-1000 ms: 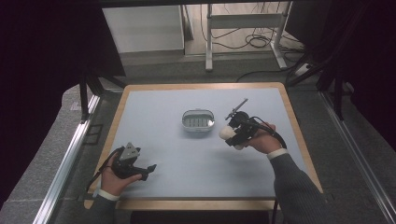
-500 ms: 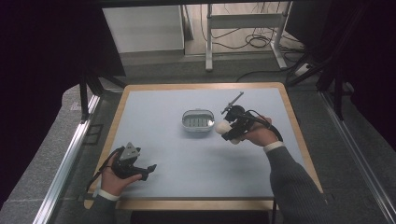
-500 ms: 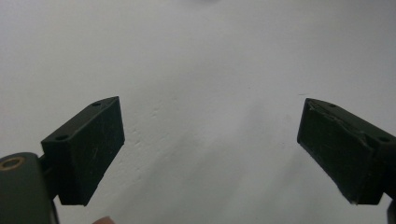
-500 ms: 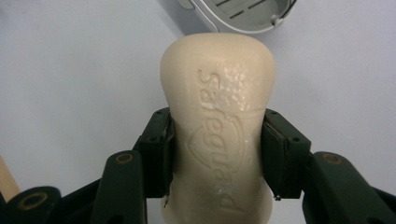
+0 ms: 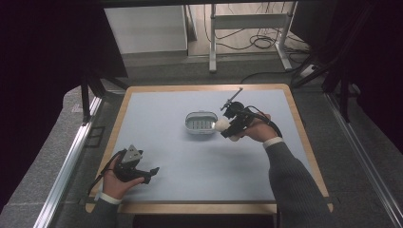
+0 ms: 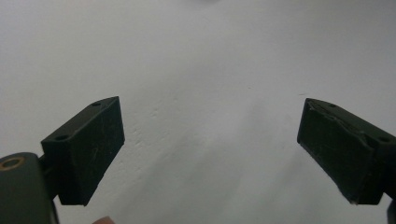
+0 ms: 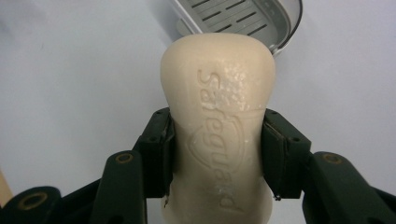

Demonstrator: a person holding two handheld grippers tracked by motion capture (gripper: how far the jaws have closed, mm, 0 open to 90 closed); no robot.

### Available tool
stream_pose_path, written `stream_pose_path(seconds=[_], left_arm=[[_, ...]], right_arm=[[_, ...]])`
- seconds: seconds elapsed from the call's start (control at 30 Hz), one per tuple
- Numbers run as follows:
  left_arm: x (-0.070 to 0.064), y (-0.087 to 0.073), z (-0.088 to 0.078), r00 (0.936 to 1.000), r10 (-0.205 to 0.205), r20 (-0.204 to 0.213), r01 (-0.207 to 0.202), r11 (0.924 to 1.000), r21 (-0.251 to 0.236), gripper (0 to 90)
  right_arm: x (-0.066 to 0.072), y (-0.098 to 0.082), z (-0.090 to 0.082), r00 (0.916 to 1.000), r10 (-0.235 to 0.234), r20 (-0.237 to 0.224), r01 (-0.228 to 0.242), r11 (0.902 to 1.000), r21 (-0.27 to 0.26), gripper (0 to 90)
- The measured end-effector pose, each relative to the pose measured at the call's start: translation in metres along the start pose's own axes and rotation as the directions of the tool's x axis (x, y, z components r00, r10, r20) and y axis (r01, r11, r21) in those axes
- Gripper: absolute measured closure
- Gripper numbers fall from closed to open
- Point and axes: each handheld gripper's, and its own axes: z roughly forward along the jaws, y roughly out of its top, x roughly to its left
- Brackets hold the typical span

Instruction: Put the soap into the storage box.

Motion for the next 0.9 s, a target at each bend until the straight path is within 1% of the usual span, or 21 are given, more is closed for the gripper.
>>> stream_pose_path(seconds=[0.17,0.4,0.43,0.47,0.5,0.63,0.8,0.9], left_arm=[[0.000,0.000,0.000,1.0000,0.001,0.000,-0.001,1.0000,0.001,7.9],[0.000,0.000,0.001,1.0000,0.002,0.000,-0.002,1.0000,0.003,7.9],[0.000,0.000,0.001,1.0000,0.005,0.000,-0.005,1.0000,0.005,7.9],[0.000,0.000,0.001,1.0000,0.006,0.000,-0.006,1.0000,0.005,7.9],[0.000,0.000,0.001,1.0000,0.005,-0.001,-0.005,1.0000,0.005,7.9],[0.001,0.000,0.000,1.0000,0.003,-0.001,-0.003,1.0000,0.003,7.9],[0.001,0.000,0.001,1.0000,0.004,0.000,-0.004,1.0000,0.005,7.8],[0.001,0.000,0.000,1.0000,0.002,-0.001,-0.002,1.0000,0.004,7.9]], right_arm=[[-0.005,0.006,0.001,1.0000,0.003,0.000,-0.003,1.0000,-0.007,49.8],[-0.010,0.013,0.002,1.0000,-0.008,0.000,0.008,0.9999,-0.014,49.7],[-0.012,0.016,0.003,0.9998,-0.013,-0.013,0.013,0.9997,-0.021,49.8],[-0.012,0.016,0.003,0.9998,-0.013,-0.013,0.013,0.9997,-0.021,49.8],[-0.013,0.018,0.003,0.9991,-0.016,-0.040,0.014,0.9993,-0.035,49.7],[-0.016,0.022,0.005,0.9992,-0.023,-0.032,0.022,0.9991,-0.037,49.7],[-0.018,0.028,0.008,0.9996,-0.017,-0.022,0.016,0.9996,-0.023,49.7],[-0.019,0.030,0.009,0.9997,-0.015,-0.021,0.014,0.9996,-0.024,49.8]])
